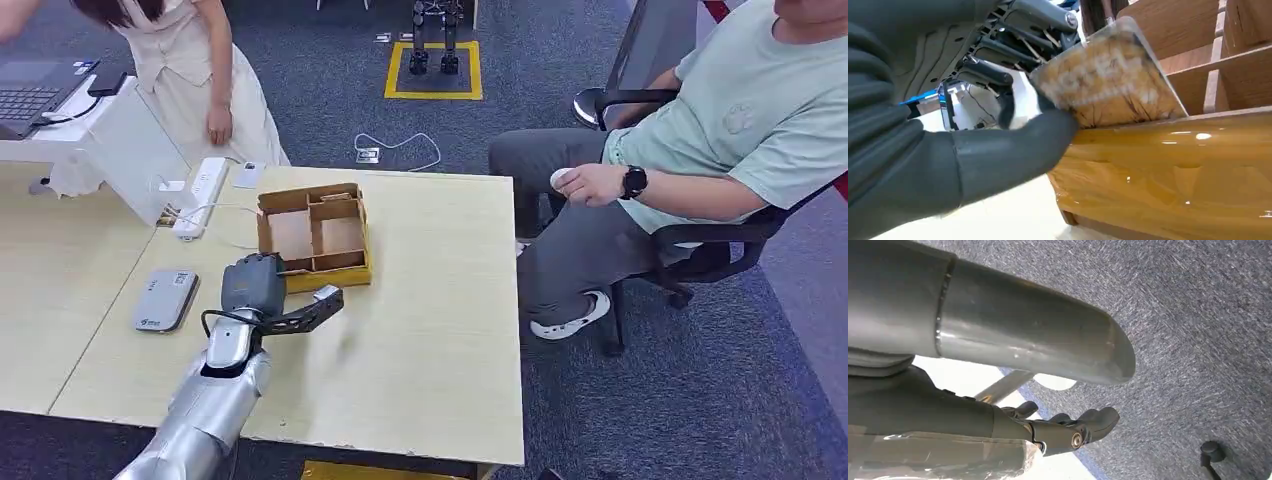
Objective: Pass the card to the sensor for recognition and then transmit it.
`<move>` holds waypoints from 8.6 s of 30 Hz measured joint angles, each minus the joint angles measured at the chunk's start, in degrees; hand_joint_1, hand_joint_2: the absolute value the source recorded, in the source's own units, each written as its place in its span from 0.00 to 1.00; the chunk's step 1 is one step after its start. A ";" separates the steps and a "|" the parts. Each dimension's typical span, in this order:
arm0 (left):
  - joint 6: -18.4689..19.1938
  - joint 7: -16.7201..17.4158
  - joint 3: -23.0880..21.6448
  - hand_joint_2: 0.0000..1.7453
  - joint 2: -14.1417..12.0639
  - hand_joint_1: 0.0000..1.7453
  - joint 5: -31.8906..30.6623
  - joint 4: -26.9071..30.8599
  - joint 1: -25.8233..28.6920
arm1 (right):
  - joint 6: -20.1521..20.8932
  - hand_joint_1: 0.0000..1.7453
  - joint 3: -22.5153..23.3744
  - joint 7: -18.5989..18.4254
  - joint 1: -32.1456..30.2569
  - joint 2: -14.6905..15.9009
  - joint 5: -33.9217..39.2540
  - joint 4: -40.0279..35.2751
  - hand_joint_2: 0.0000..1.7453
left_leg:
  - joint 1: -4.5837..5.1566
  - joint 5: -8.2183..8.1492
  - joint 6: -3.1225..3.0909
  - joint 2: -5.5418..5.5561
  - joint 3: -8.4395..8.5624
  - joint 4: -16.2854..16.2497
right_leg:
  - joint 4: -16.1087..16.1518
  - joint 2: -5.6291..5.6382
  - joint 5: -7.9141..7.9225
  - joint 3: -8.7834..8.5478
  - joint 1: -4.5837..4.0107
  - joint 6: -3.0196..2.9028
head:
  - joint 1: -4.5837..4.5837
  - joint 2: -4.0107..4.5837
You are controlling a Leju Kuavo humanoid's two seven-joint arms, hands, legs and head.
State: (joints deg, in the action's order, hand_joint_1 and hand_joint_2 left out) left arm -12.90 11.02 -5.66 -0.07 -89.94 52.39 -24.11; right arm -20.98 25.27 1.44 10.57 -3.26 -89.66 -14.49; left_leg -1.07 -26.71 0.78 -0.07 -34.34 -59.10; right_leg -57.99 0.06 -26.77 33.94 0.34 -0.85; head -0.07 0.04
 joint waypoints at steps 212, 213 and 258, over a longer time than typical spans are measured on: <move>12.33 -15.98 -8.20 1.00 -15.10 0.00 13.92 10.95 3.42 | -0.44 0.00 0.70 1.05 0.05 -0.09 0.02 -0.61 0.00 | 0.01 0.07 -0.12 -0.01 0.12 0.01 | 0.01 -0.03 0.03 -0.14 0.00 0.06 | 0.02 0.00; 12.44 -16.15 -8.37 1.00 -15.32 0.00 14.23 10.95 3.42 | -0.44 0.00 0.70 1.05 0.05 -0.09 0.02 -0.66 0.00 | 0.01 0.07 -0.12 -0.01 0.11 0.01 | 0.01 -0.03 0.03 -0.14 0.00 0.06 | 0.00 0.02; 21.88 -17.66 -12.59 1.00 -29.94 0.00 25.64 17.33 4.98 | -0.35 0.00 0.15 1.05 0.14 -0.09 0.04 -0.94 0.00 | 0.01 0.07 -0.12 -0.02 0.11 0.01 | 0.01 -0.02 0.03 -0.12 0.00 0.06 | 0.02 0.02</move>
State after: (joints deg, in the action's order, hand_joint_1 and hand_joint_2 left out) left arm 8.98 -6.64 -18.25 -30.01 -64.30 69.72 -19.14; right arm -21.33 25.42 2.49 10.71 -3.34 -89.61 -15.43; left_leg -1.06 -26.64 0.66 -0.09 -34.23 -59.09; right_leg -57.98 0.04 -26.75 33.81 0.34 -0.79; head -0.04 0.07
